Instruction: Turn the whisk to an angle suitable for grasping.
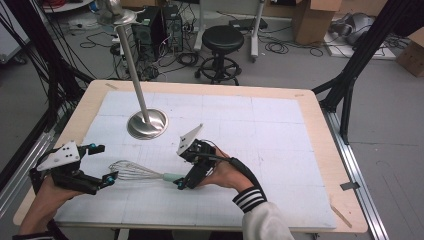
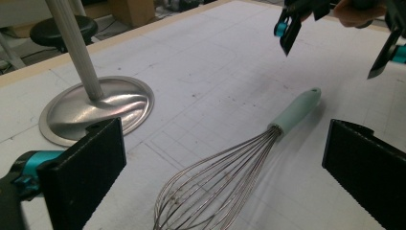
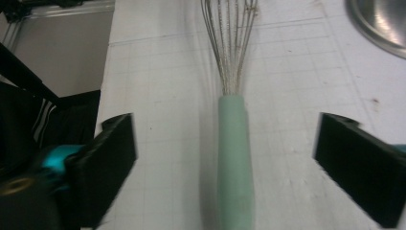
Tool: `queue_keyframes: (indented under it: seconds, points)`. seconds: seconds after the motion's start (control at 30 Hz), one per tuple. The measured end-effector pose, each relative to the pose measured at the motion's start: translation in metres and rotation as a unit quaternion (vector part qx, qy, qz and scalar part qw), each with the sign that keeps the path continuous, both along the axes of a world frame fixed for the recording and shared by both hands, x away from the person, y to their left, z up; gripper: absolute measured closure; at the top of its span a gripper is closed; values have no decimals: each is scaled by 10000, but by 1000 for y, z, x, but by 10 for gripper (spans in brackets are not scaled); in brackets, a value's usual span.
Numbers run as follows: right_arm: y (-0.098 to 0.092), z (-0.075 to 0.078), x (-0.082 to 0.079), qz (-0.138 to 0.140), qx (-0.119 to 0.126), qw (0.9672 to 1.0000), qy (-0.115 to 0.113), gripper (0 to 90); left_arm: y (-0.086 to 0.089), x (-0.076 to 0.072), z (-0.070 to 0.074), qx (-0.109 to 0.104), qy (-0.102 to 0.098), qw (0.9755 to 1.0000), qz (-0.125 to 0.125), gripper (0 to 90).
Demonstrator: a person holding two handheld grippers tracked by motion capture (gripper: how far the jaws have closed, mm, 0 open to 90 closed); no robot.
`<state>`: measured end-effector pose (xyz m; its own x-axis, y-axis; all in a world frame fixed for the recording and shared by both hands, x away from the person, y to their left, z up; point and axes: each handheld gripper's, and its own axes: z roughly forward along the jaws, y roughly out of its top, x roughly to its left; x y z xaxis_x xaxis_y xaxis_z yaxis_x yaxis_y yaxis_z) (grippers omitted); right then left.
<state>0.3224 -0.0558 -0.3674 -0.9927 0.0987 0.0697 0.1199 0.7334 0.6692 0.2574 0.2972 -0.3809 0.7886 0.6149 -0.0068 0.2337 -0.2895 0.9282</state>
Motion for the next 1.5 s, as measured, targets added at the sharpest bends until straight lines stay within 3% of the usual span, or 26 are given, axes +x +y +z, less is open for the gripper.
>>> queue_keyframes:
  seconds: [0.3,0.53,0.8,0.87,0.9,0.93,1.0,1.03,1.1,1.3,1.5]
  points:
    - [-49,16,-4,-384,397,9981,-257,5,-1,1,0,1,22,10000,11,18]
    - [-94,26,-8,-801,731,9932,-432,5,-1,2,0,24,29,10000,19,17]
    - [-136,27,-17,-1102,872,9884,-579,5,-3,1,-1,70,33,10000,-12,17]
    - [-150,27,-19,-1253,979,9852,-637,5,-3,1,-1,88,38,10000,6,18]
    - [-150,27,-19,-1253,979,9852,-637,5,-3,1,-1,88,38,10000,6,18]
    - [-161,27,-23,-1389,1092,9820,-674,5,-3,1,-1,86,38,10000,11,18]
    - [-173,26,-26,-1509,1208,9786,-708,5,-3,1,-1,91,40,9999,26,18]
    - [-173,26,-26,-1509,1208,9786,-708,5,-3,1,-1,91,40,9999,26,17]
    - [-189,24,-31,-1722,1342,9730,-748,5,-2,1,-1,93,45,9999,46,17]
    - [-214,16,-41,-2031,1494,9643,-804,5,0,1,-1,79,33,9999,55,18]
    - [-231,14,-47,-2194,1589,9593,-799,5,1,1,-1,65,35,9999,68,17]
